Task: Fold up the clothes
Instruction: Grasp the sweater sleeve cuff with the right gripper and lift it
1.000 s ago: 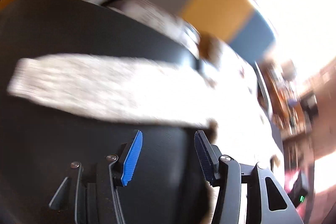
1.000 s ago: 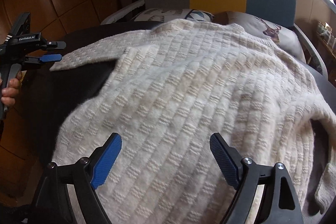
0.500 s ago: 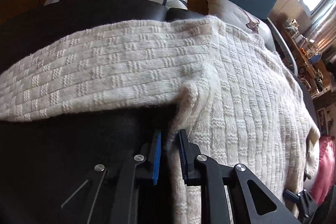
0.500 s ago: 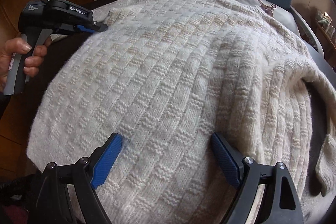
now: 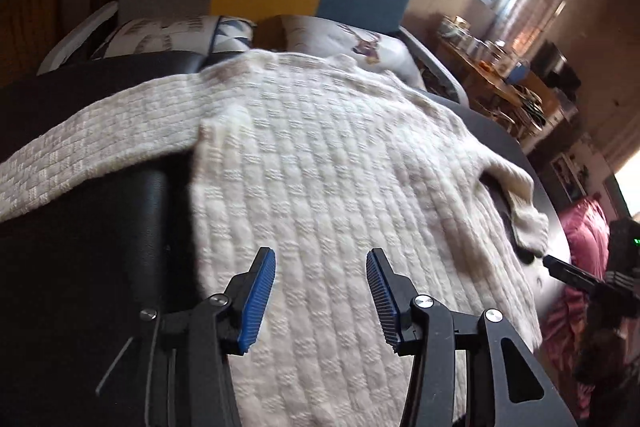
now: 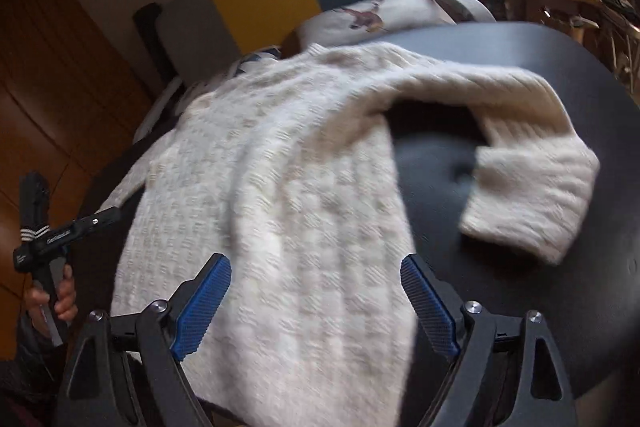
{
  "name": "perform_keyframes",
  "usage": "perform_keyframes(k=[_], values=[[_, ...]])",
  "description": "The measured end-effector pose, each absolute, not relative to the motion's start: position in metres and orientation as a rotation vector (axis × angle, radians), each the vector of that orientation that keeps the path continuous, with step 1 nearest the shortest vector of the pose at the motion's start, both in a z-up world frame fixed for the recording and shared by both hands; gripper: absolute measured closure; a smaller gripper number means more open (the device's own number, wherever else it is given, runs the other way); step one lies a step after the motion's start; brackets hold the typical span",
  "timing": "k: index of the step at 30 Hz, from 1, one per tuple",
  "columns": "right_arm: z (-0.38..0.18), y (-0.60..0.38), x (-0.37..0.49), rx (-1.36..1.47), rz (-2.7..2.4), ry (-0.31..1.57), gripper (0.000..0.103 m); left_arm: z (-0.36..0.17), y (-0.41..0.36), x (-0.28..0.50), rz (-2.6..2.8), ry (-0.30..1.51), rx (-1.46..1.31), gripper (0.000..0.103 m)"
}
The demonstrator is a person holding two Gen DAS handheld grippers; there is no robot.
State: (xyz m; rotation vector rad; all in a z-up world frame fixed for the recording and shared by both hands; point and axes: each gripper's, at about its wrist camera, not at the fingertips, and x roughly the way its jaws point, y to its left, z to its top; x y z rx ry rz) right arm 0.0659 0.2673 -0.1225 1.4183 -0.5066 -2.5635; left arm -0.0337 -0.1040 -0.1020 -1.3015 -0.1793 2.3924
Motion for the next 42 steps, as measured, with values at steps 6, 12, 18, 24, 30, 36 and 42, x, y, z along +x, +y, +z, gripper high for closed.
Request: perform_keyframes(k=[6,12,18,24,30,36,42], values=[[-0.165,0.275,0.086,1.602,-2.543,-0.458,0.042,-0.128,-0.052,-0.015,2.318,0.038,-1.339,0.054],[-0.165,0.243,0.093,1.64,-2.647,0.063,0.085,-0.166,-0.037,-0.017,2.348,0.244,-1.432,0.054],[-0.155,0.29,0.105,1.549,-2.631,-0.332,0.077,-0.16,-0.039,-0.022,2.343,0.168,-1.478,0.053],[-0.158,0.399,0.125,1.226,-2.701,-1.208,0.07,-0.131,-0.034,-0.026,2.348,0.013,-1.351,0.052],[-0.165,0.411,0.088,1.321,-2.833,-1.182,0.07,-0.145,-0.008,-0.042,2.295,0.004,-1.424,0.05],[-0.163,0.361,0.06,1.475,-3.027,-0.491,0.07,-0.16,-0.003,-0.049,2.263,-0.01,-1.48,0.049],[-0.17,0.381,0.054,1.34,-2.965,-0.814,0.07,-0.157,0.003,-0.046,2.267,0.031,-1.478,0.046]])
